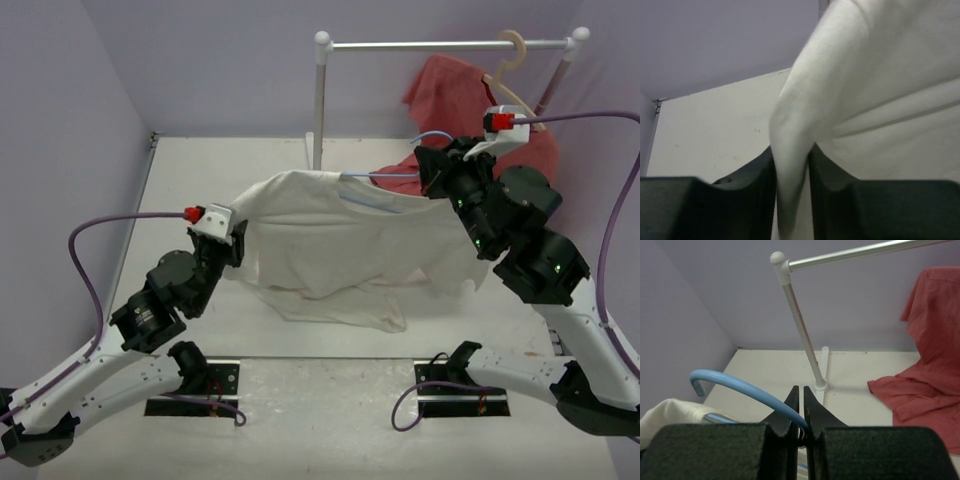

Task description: Place the t-shirt on the hanger

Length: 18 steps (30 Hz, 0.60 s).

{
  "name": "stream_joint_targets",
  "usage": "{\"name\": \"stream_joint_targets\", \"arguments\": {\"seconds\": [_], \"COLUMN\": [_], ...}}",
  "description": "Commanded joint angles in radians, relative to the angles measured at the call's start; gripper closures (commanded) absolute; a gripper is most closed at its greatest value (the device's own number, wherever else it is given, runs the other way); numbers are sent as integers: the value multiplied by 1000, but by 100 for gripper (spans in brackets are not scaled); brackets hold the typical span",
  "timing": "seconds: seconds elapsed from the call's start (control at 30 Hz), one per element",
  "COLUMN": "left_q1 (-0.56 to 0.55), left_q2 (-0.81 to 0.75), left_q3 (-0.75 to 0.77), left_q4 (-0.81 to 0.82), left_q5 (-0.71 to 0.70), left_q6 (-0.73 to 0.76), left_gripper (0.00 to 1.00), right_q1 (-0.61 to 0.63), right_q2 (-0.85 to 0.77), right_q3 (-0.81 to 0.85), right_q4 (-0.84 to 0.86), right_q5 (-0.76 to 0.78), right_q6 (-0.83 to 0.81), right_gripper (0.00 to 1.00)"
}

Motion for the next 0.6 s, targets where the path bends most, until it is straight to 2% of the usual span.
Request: {"name": "stream_joint_targets", "arguments": {"seconds": [0.0,0.03,0.13,0.2,0.27,0.33,0.4,0.5,0.57], "left_q1": [7,7,7,7,7,7,7,4,3], "left_q2": [11,10,14,30,61,207,355,548,598], "left_q3": [38,50,226,360,443,630,731,920,951], "left_q4": [-19,-20,-46,-80,-76,-111,-210,-347,-349], "left_q5": [-72,-62,51,284,398,478,514,689,777], "left_q6": [-10,3,22,63,92,109,138,182,210], "left_gripper": [0,0,0,0,0,0,0,0,2], "right_q1": [-13,-13,-12,-11,-7,12,21,25,27], "right_q2": [26,36,104,141,159,185,194,190,181], "right_q3": [93,109,199,285,311,325,316,282,280], "right_q4": [-48,-58,-130,-181,-197,-203,-206,-196,-201], "right_q5": [44,44,34,28,18,-1,11,-20,-50], "right_q6": [-15,-19,-24,-29,-34,-40,-43,-42,-29], "right_gripper": [100,100,100,100,100,100,100,100,100]}}
